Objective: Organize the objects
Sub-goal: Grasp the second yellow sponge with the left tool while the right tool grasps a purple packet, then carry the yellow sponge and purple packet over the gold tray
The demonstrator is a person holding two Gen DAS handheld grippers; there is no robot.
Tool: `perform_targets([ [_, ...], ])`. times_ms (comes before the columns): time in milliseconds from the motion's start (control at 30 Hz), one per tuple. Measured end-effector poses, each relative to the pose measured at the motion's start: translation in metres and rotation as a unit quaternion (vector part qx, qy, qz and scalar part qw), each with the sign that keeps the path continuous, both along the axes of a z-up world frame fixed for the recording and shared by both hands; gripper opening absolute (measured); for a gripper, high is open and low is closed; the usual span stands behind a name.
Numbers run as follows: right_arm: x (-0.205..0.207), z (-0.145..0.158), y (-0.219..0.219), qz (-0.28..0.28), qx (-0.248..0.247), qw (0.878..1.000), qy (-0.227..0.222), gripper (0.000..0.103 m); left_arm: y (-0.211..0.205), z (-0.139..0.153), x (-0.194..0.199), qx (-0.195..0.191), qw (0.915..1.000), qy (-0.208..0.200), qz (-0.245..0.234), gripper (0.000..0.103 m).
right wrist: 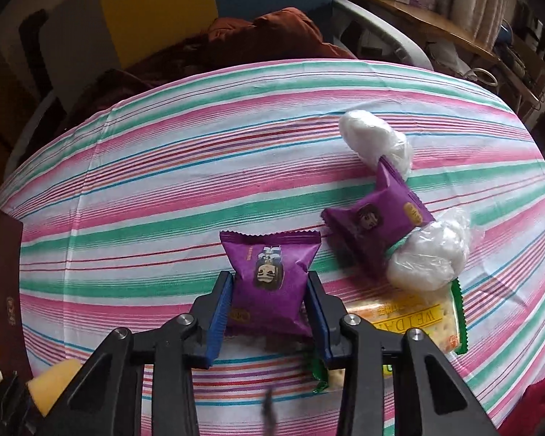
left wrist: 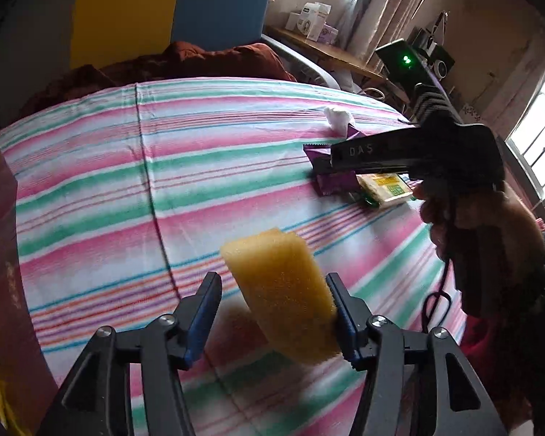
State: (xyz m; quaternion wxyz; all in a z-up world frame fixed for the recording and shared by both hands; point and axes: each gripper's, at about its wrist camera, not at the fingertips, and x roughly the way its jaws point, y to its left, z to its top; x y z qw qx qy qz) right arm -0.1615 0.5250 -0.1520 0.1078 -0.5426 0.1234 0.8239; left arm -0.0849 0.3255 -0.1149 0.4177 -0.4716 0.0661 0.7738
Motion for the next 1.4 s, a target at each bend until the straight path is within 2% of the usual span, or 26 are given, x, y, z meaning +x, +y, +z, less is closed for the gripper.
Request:
perform_targets([
  [233,-0.001,0.0,-0.022,0.062,-0.007,0.998,0.004,0.039,0.0,-0.002,0.003,0.003,1.0,0.006,-0.005,0.041],
  [400,0.001,0.002,-0.042,0.107,0.012,0.994,0.006,0.039,-0.011,0.002,0.006,0.01,0.9999,-0.001,0.003,0.039],
  [733,0.007,0.004,-0.059,0.132,0.036,0.991,0.003,0.039,-0.051,0.029,0.022,0.009,0.9993,0.028,0.025,0.039],
  [867,0.011,0.004,-0.073,0.147,0.04,0.988,-0.002,0.039,-0.078,0.043,0.025,0.011,0.9979,0.043,0.047,0.04],
  [1000,0.018,0.012,-0.088,0.16,0.021,0.987,0.002,0.038,-0.111,0.054,0.021,0.019,0.9952,0.053,0.081,0.04],
  [1400,0.039,0.059,-0.194,0.221,-0.042,0.971,0.078,0.038,-0.216,0.065,0.009,0.035,0.9778,0.067,0.195,0.041],
])
